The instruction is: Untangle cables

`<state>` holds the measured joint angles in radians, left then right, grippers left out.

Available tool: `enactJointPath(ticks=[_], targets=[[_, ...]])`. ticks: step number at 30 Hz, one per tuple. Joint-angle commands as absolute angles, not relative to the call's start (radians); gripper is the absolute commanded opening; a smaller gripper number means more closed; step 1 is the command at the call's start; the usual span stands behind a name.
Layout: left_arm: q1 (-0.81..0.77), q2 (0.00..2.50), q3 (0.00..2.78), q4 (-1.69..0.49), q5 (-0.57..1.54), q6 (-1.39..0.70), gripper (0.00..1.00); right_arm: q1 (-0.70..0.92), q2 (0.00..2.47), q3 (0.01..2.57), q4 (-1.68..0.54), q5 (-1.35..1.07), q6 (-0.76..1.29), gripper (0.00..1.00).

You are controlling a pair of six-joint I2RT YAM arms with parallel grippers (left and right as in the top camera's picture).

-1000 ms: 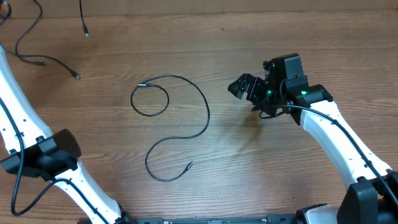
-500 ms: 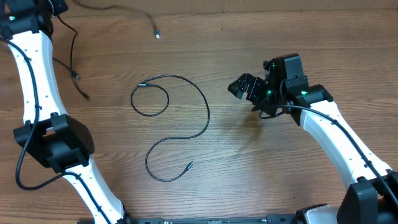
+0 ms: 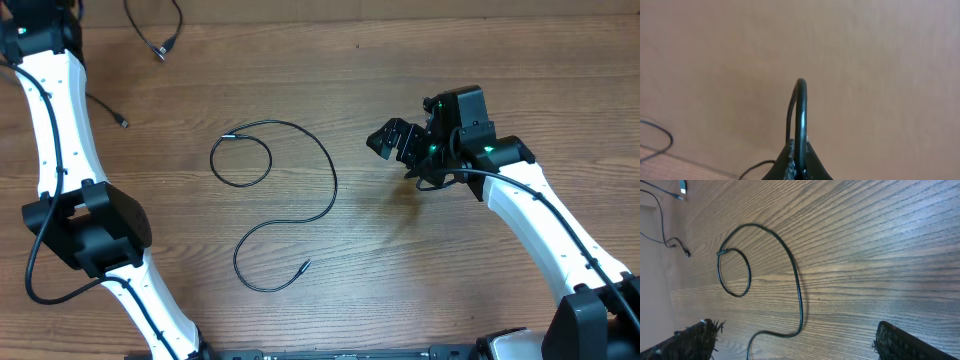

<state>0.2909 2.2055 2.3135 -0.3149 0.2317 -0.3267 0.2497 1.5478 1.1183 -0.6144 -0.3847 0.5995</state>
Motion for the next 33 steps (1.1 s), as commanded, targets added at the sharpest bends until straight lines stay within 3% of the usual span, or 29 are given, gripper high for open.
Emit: enactJointPath(ticks=[1, 13, 17, 24, 27, 33], targets=[[0.255, 2.243, 2.317, -0.405, 0.282, -0.141, 0.04, 0.254, 1.551, 1.123, -0.611, -0.377, 0.599, 1.00], [0.216, 2.452, 2.317, -0.673, 0.196, -0.118, 0.04, 0.254, 1.551, 1.123, -0.611, -0.378, 0.599, 1.00], [0.216, 2.495, 2.317, -0.743, 0.031, -0.222, 0.04, 0.254, 1.551, 1.123, -0.611, -0.377, 0.599, 1.00], [0.216, 2.498, 2.317, -0.781, -0.033, -0.352, 0.04, 0.254, 1.551, 1.123, -0.611, -0.378, 0.599, 1.00], [0.216, 2.499, 2.303, -0.861, -0.193, -0.493, 0.04, 0.254, 1.551, 1.123, -0.611, -0.377, 0.599, 1.00], [0.216, 2.499, 2.178, -0.854, -0.217, -0.535, 0.05, 0.254, 1.551, 1.123, -0.611, -0.377, 0.599, 1.00]])
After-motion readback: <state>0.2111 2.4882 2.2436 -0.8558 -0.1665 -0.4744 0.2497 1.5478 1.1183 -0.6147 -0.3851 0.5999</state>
